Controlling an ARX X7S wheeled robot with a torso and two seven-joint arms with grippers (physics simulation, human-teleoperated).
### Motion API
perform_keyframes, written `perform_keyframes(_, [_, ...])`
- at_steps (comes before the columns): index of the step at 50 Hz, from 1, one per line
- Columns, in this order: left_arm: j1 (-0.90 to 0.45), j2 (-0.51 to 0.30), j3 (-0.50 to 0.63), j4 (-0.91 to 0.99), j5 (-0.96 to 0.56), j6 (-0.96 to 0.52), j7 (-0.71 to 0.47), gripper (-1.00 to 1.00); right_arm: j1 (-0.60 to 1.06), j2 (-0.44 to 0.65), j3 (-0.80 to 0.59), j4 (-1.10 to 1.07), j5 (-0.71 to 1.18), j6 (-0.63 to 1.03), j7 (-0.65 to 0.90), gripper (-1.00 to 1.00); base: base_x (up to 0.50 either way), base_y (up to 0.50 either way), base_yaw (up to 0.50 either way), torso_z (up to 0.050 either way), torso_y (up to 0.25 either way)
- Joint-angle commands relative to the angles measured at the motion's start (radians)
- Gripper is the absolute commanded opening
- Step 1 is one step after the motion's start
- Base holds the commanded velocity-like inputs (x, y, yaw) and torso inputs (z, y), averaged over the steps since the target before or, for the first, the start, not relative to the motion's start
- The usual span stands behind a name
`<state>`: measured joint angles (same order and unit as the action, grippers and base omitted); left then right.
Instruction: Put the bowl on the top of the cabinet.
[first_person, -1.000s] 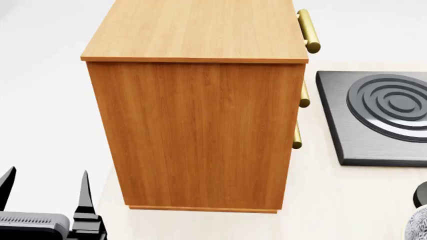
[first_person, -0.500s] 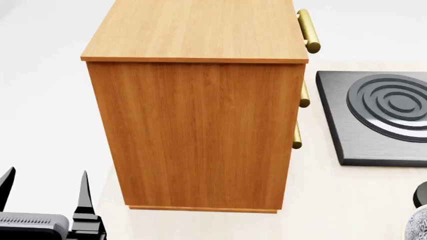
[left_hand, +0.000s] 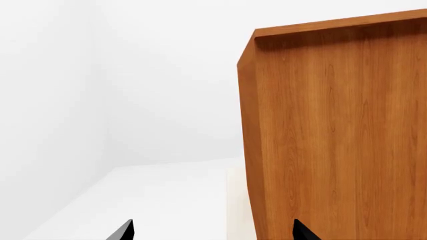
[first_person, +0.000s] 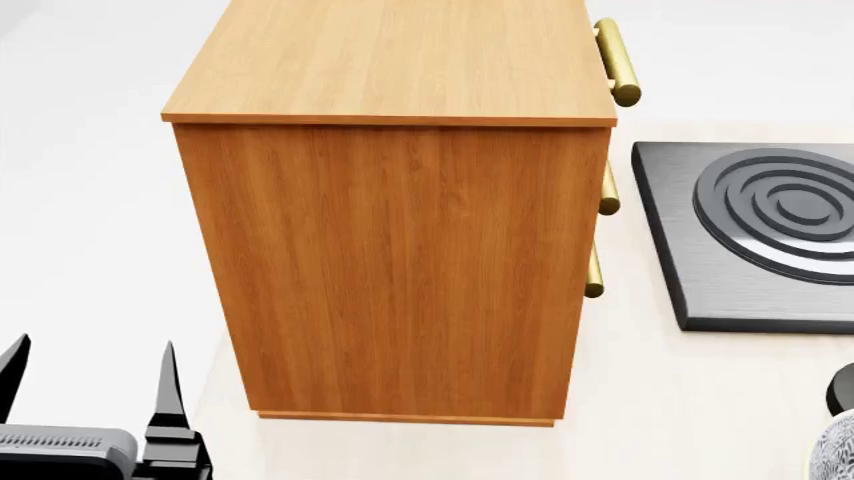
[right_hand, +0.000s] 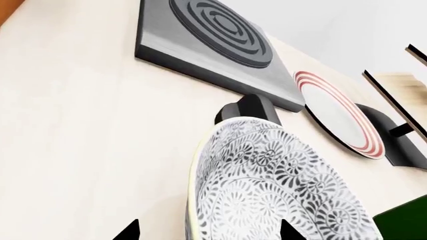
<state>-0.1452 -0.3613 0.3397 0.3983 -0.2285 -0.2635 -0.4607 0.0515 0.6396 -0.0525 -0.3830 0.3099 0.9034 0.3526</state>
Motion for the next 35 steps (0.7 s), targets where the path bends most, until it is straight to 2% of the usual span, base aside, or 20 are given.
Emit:
perform_keyframes(1, [-0.002,0.0,0.004,-0.004,-0.001,0.002,-0.002,1.0,-0.002,-0.002,0.0,0.009,0.0,-0.008,-0.001,1.0,0.0,0.0,0.0,0.0,0.0])
perform_keyframes(35, [-0.002,-0.008,0.008,0.004,-0.005,-0.001,-0.011,1.0,0.006,-0.005,-0.013,0.034,-0.005,-0.022,-0.001,1.0,0.0,0.0,0.0,0.0,0.0])
